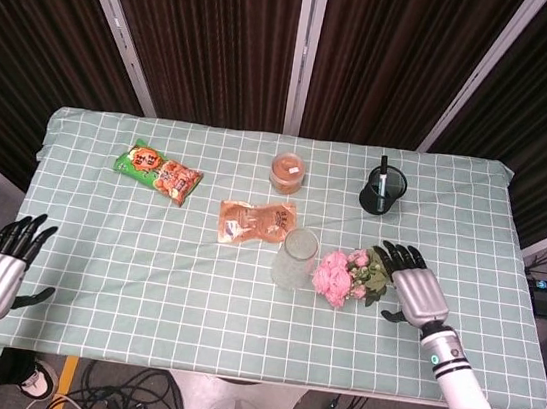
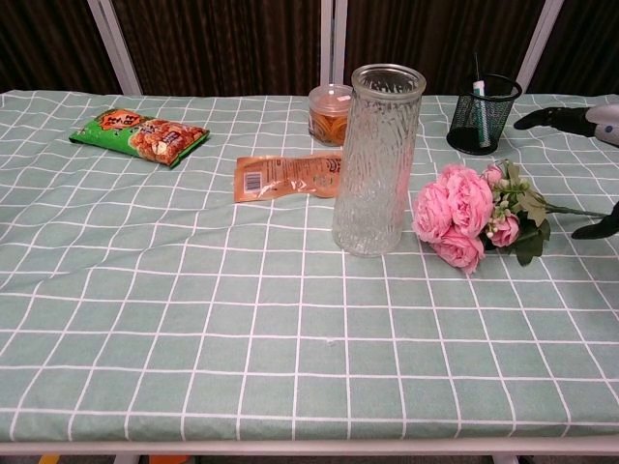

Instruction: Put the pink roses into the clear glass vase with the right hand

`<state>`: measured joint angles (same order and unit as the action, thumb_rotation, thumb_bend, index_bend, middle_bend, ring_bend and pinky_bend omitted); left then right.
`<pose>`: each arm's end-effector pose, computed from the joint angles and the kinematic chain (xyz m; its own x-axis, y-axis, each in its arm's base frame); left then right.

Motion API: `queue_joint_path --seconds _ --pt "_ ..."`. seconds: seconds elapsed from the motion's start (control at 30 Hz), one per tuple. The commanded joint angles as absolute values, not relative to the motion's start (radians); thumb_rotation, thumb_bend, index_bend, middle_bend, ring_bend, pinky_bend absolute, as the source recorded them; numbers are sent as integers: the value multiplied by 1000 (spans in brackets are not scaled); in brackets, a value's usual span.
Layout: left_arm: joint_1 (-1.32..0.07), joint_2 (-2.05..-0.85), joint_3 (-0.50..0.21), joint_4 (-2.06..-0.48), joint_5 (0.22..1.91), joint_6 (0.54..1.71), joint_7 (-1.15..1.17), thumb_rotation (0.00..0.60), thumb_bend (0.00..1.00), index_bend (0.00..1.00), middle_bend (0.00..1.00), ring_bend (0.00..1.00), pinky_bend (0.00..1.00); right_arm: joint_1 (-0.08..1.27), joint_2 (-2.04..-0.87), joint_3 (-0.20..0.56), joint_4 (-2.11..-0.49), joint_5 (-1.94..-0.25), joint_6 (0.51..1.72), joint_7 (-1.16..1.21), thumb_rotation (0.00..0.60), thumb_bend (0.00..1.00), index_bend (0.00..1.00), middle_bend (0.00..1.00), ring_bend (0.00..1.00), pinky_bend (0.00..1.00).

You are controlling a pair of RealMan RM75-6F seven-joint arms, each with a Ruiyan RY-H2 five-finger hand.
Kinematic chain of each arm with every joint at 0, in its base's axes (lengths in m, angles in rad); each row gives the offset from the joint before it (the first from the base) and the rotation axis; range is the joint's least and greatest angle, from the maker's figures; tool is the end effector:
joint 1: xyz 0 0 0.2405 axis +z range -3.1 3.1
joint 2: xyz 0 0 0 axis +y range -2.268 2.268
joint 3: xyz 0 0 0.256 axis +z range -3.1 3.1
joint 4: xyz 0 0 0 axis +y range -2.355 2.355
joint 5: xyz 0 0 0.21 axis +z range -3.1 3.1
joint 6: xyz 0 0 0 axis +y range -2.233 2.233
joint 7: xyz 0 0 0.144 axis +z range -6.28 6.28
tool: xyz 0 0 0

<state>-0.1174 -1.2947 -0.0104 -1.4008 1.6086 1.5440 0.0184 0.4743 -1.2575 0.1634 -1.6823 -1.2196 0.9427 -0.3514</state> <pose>-0.3139 0.1841 0.1165 0.4475 -0.0368 0.8935 0.8829 -0.1407 -0.4480 -0.2268 -0.2921 0.0595 0.5069 -0.3049 0.8063 -0.8586 -0.2619 0.4407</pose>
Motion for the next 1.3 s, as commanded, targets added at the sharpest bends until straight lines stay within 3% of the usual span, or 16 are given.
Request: queue_joint_path --seconds 0.03,0.57,0.83,0.93,1.07,1.13,1.3 --pt "-117 -1294 -7 -1399 1610 1542 19 600 0 110 0 0 124 512 -1282 169 -1658 -1175 900 -382 600 0 0 0 0 0" --pt "-122 -1272 -12 -1431 1616 1546 28 600 0 110 0 0 124 652 -1442 162 -1497 -1013 795 -423 600 4 0 0 0 0" --pt "-122 -1267 -18 -1427 1606 1547 4 600 0 110 0 0 124 692 -1491 166 -1467 -948 817 -454 600 102 0 13 0 35" --pt "-121 -1265 -18 -1427 1605 1548 3 600 0 110 0 0 124 699 -1497 162 -1462 -927 826 -465 600 126 103 124 59 131" --pt "-121 -1264 -17 -1425 1603 1546 0 600 0 110 0 0 125 699 -1502 147 -1459 -921 851 -481 600 154 373 276 205 265" --pt "-121 -1264 -16 -1425 1603 1543 -2 600 0 110 0 0 125 700 -1498 136 -1463 -910 851 -489 600 160 430 334 243 298" --pt "-120 -1262 -14 -1426 1599 1539 -7 600 0 110 0 0 127 690 -1492 129 -1469 -947 889 -469 600 198 557 359 261 358"
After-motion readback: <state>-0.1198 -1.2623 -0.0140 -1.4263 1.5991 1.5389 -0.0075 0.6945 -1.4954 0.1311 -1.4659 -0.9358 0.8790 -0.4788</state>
